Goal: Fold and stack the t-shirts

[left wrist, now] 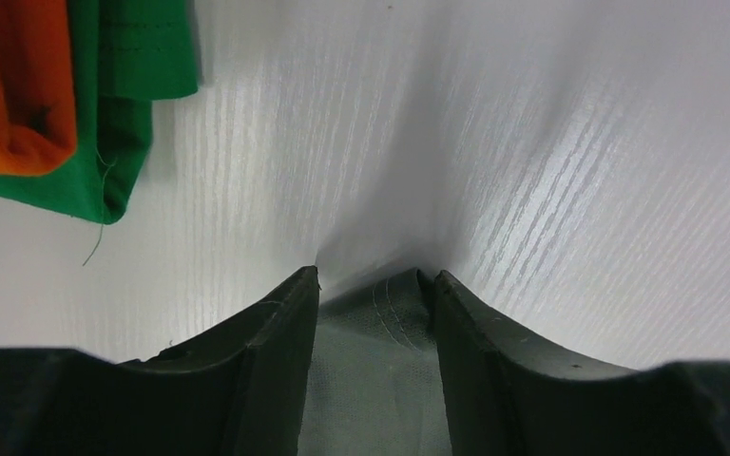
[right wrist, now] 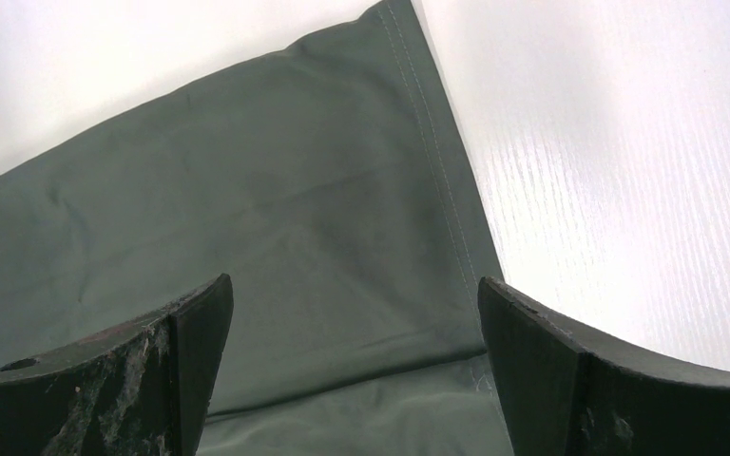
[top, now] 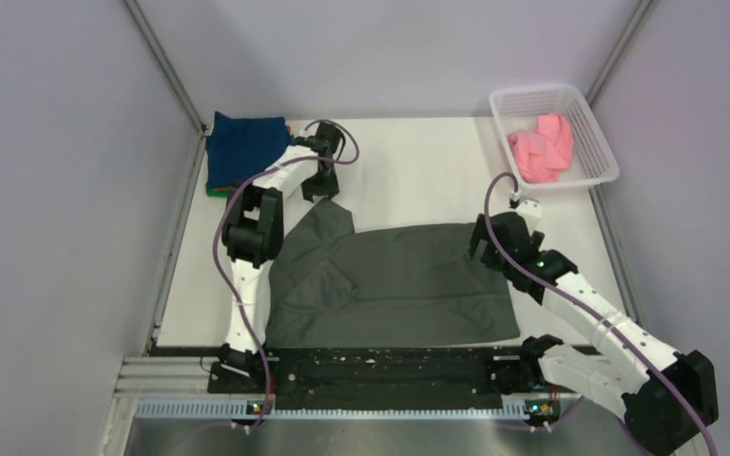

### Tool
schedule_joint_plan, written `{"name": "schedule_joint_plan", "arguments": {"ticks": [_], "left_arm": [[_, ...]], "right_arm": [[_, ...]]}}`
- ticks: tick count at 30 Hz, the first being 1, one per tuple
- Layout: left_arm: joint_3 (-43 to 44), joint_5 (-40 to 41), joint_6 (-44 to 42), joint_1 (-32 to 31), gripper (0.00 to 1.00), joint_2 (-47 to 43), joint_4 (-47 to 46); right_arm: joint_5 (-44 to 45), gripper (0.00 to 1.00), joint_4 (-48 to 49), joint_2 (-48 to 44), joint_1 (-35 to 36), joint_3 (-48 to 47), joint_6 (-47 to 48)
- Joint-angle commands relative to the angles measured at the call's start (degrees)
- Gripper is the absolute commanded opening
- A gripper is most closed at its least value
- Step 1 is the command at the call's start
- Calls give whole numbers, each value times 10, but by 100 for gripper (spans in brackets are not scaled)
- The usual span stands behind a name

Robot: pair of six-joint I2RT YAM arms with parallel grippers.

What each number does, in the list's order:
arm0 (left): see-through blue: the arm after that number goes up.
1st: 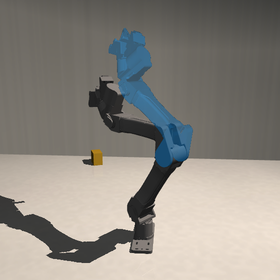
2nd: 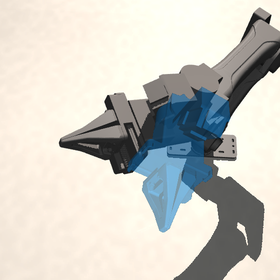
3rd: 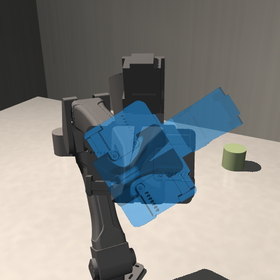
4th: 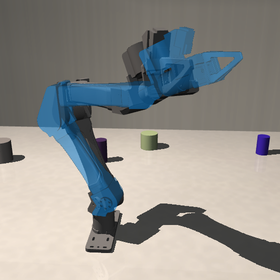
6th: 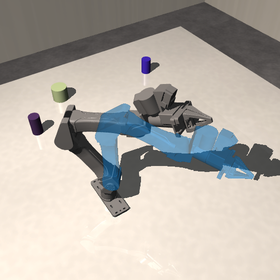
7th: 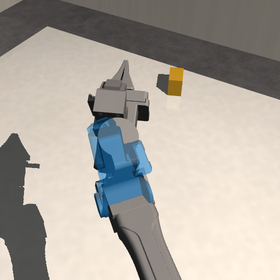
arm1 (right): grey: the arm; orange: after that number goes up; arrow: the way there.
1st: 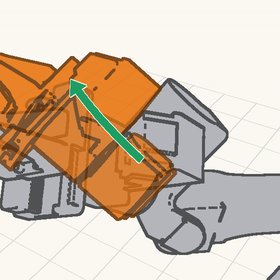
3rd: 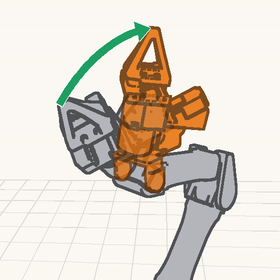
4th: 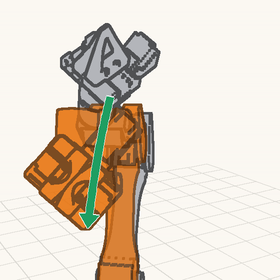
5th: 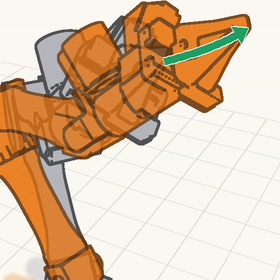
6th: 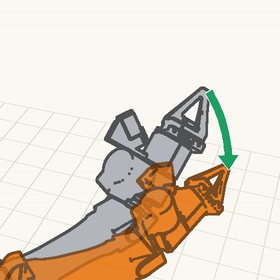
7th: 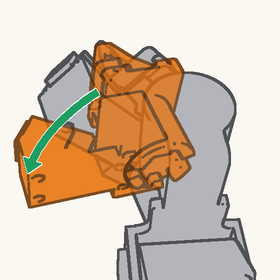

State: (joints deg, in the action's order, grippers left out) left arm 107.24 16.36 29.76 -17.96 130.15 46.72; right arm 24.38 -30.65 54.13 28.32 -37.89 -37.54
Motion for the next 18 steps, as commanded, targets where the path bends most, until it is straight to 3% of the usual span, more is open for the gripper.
{"name": "schedule_joint_plan", "arguments": {"ticks": [1, 10, 12, 15, 18], "left_arm": [[8, -27, -9, -1, 53, 0, 25], [-41, -44, -7, -7, 39, -21, 1], [-39, -45, -7, -8, 28, -15, 2], [-36, -42, -4, -9, 2, -8, 6], [-37, -40, -3, -9, 0, -13, 9]], "right_arm": [[10, 99, 16, -1, -3, 5, -1], [13, 99, 16, 6, -7, 12, -7], [14, 99, 17, 7, -8, 13, -7], [16, 99, 17, 9, -13, 14, -7], [13, 99, 23, 18, -25, 12, -9]]}}
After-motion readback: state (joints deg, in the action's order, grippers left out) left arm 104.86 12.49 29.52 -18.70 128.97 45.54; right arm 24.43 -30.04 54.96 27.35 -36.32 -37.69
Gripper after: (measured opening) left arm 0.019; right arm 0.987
